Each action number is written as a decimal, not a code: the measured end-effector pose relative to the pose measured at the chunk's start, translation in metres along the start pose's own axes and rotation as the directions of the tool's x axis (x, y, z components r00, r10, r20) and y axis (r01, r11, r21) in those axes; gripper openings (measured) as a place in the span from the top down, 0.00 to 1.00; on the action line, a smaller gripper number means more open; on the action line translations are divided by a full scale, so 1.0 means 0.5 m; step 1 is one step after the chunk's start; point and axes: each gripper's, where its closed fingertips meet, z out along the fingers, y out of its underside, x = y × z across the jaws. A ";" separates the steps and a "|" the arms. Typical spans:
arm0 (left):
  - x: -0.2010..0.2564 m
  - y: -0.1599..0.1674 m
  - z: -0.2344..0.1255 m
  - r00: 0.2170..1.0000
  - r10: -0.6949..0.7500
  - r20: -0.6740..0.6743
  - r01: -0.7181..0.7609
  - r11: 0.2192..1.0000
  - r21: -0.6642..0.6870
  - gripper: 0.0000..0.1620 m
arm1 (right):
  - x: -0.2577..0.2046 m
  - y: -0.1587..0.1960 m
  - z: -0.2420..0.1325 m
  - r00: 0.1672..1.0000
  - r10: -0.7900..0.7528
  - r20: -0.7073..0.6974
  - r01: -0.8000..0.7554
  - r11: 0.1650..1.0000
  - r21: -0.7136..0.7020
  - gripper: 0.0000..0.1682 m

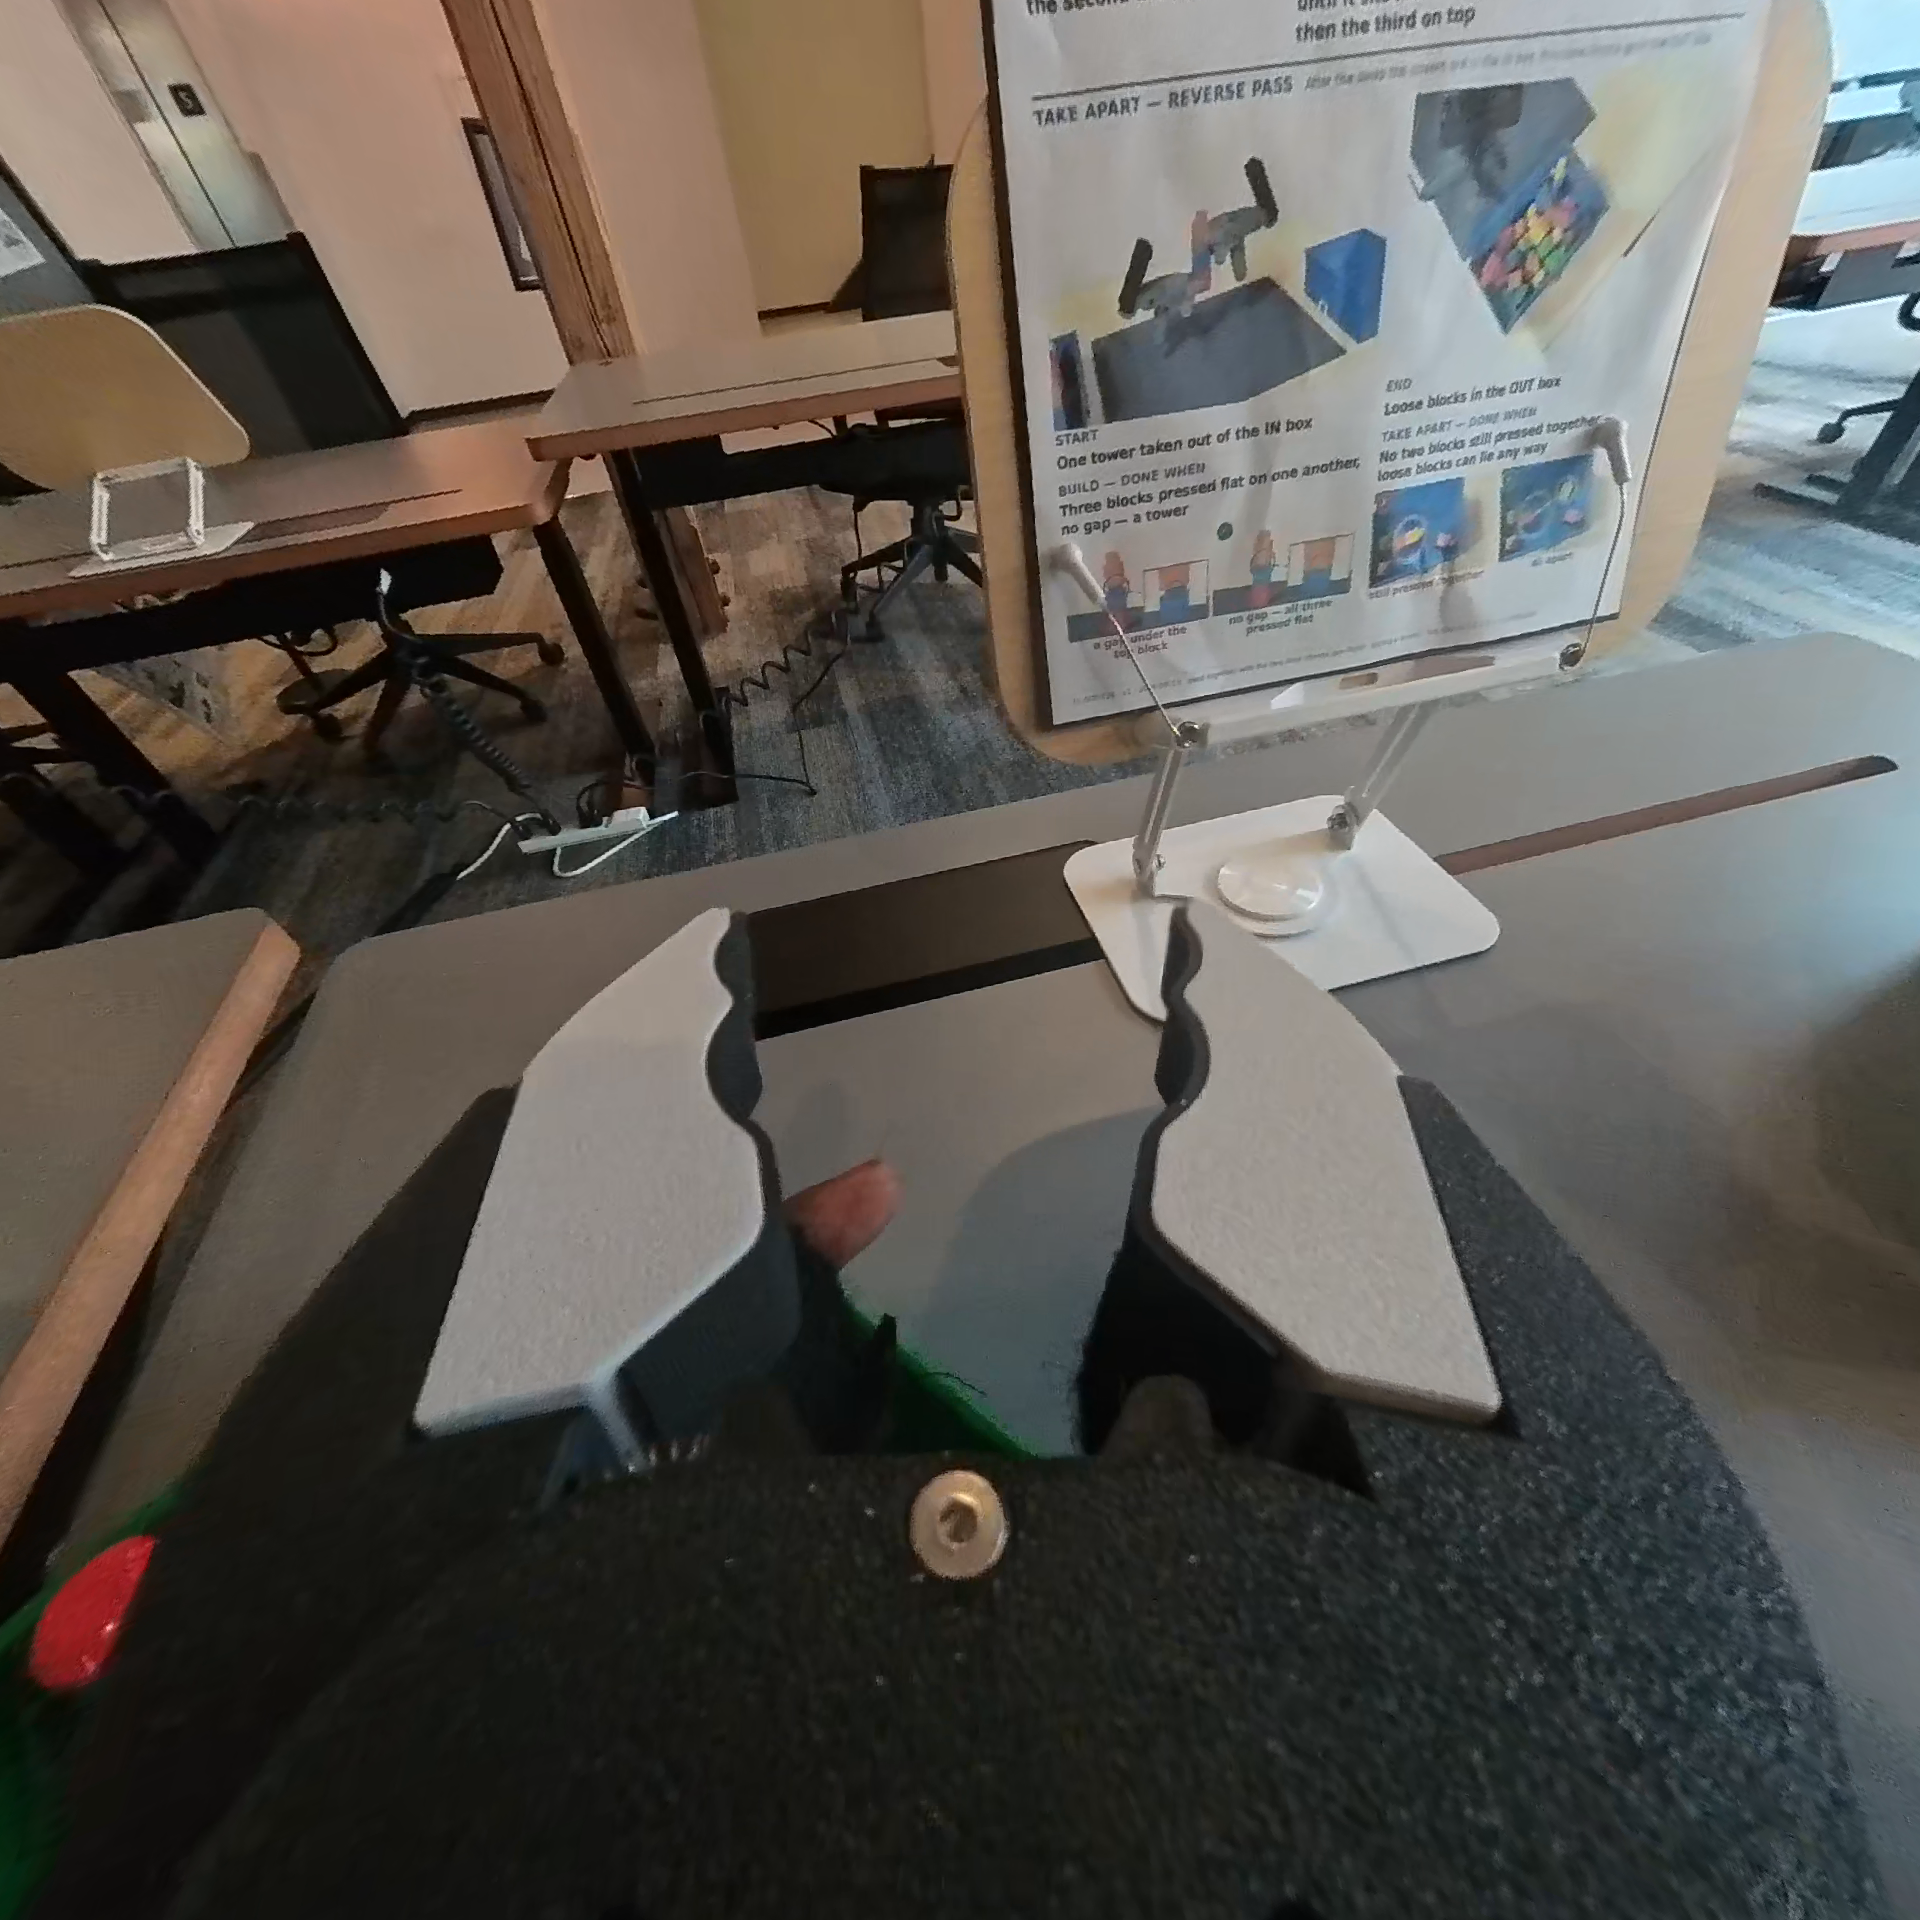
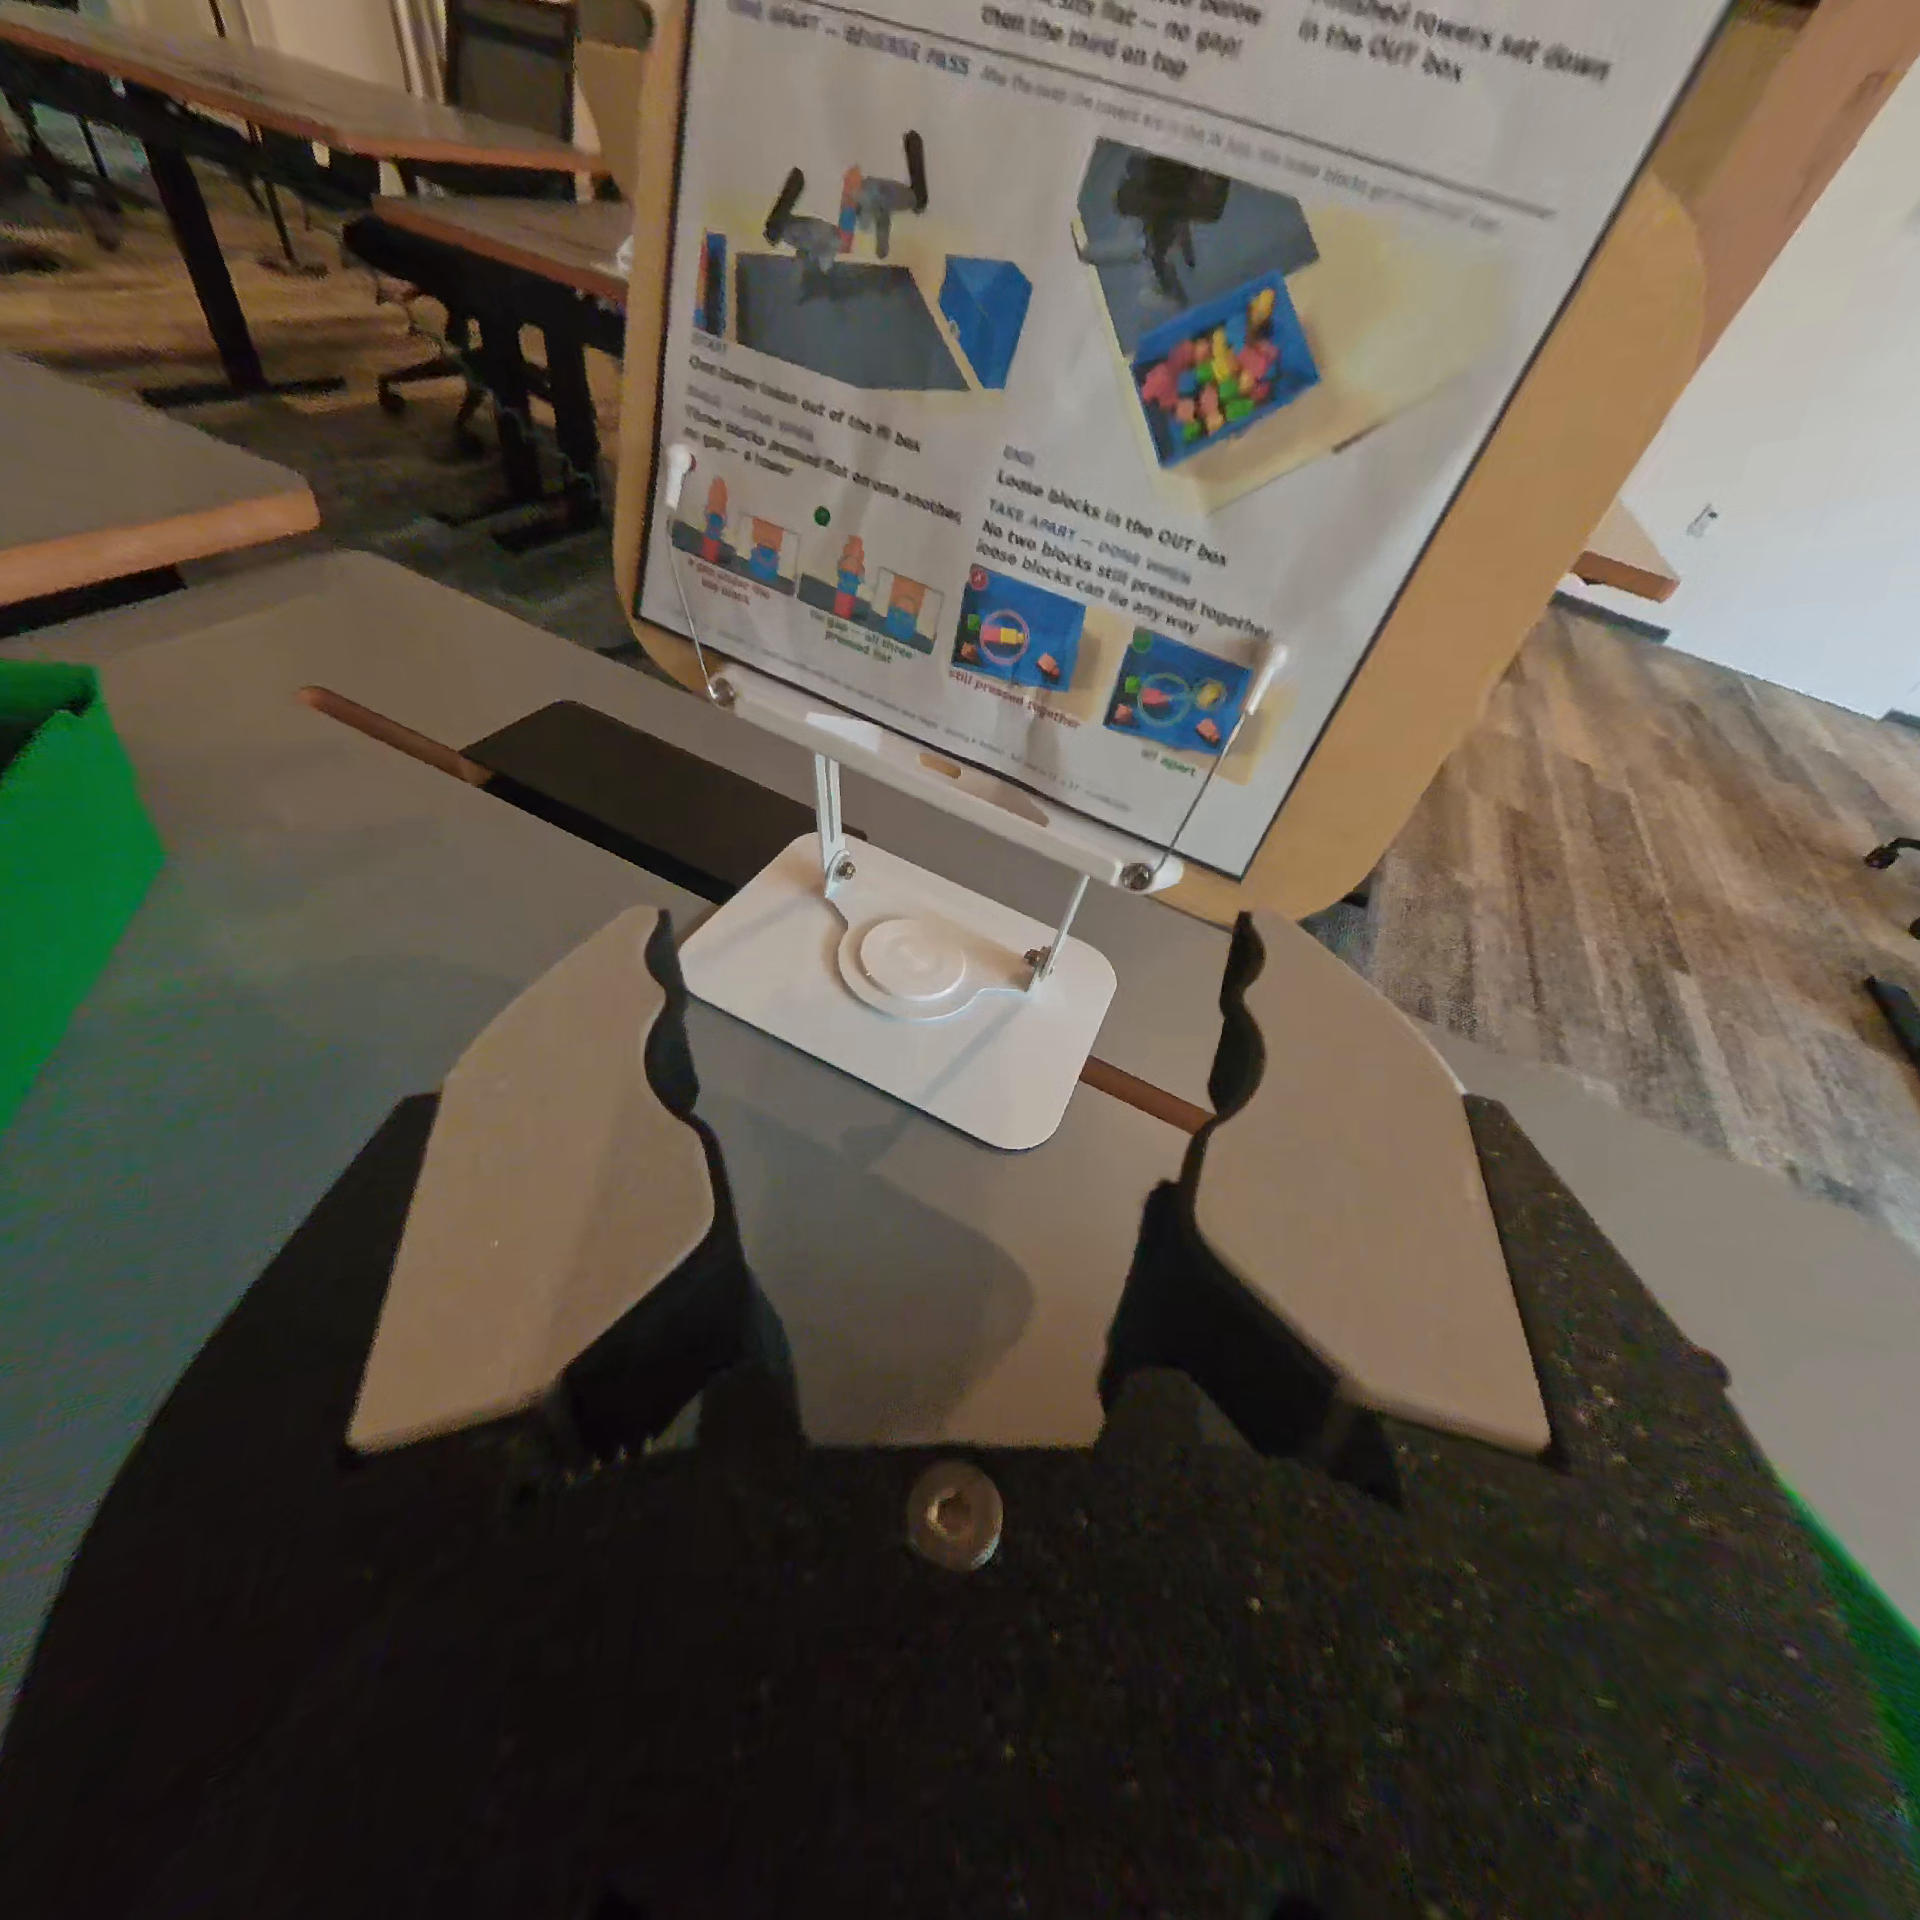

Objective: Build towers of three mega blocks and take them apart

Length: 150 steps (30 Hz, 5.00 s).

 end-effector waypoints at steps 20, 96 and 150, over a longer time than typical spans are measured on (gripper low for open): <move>0.029 -0.015 0.006 0.999 0.044 -0.010 -0.043 0.999 0.021 0.54 | -0.007 0.022 0.022 0.999 -0.001 0.054 0.002 1.000 -0.020 0.45; -0.018 0.012 0.029 0.995 0.035 0.091 -0.033 0.999 -0.022 0.40 | 0.032 0.034 0.002 1.000 0.010 -0.010 -0.011 0.998 -0.057 0.43; -0.077 0.370 -0.197 0.972 0.110 -0.210 -0.237 0.433 -0.870 0.76 | 0.023 0.026 -0.021 0.999 -0.034 0.029 0.035 0.999 -0.040 0.44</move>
